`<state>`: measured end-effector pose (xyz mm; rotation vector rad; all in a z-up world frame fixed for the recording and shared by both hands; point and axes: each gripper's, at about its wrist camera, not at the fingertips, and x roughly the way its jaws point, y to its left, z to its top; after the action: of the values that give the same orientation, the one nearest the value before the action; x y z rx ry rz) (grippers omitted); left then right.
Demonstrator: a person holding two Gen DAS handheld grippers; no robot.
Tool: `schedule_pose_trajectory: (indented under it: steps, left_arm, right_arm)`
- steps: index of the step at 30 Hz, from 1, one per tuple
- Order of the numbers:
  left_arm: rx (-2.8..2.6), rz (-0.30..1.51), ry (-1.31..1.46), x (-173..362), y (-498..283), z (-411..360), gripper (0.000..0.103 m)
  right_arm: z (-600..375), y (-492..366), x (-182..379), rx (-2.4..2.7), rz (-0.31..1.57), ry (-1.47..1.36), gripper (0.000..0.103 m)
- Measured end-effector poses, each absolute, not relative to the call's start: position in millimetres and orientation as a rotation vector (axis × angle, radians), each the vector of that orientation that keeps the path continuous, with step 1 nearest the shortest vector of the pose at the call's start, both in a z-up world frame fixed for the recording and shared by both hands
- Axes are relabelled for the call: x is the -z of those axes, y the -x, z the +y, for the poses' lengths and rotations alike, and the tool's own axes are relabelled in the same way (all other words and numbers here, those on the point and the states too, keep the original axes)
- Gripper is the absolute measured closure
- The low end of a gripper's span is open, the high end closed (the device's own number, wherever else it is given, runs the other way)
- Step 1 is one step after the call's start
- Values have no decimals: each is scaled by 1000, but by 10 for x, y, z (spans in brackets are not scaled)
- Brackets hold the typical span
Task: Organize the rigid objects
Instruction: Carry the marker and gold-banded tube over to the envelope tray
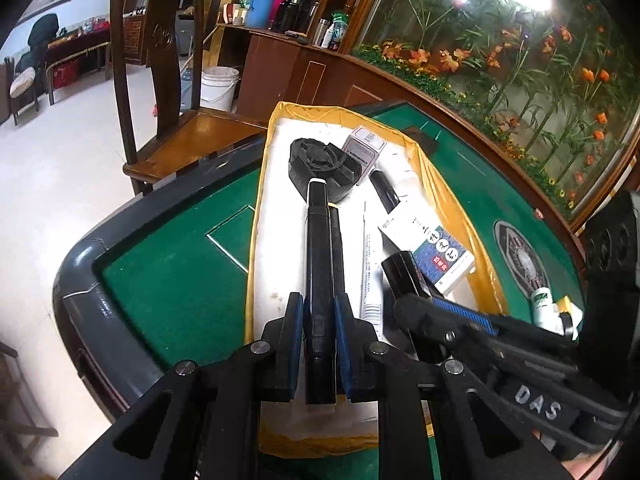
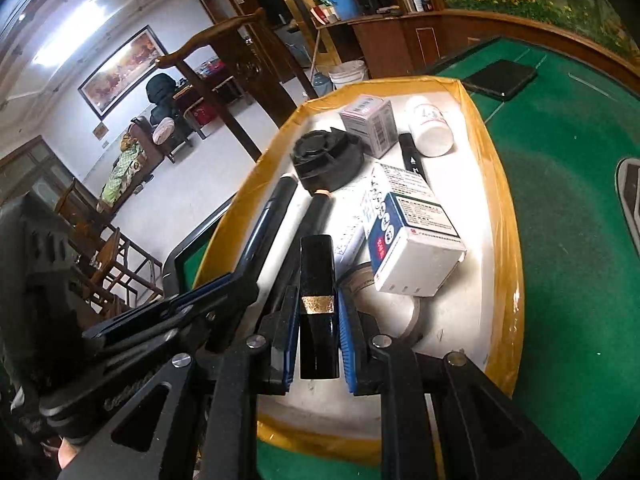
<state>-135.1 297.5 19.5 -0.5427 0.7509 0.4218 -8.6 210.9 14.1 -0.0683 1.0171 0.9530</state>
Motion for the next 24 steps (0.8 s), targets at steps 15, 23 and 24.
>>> schedule_pose_trajectory:
  steps: [15,23,24]
  left_arm:
    - [-463,777,463,-145,1298,2869,87]
    - [-503,757,426,-152,1312,2792,87]
    - [-509,750,414,-150,1312,2777,87]
  right_arm:
    - [2225,152,-103,-917,934,182,85]
    - [2207,196,-91,-902,880,225,85]
    - [2201,212,-83,-899,869,234,85]
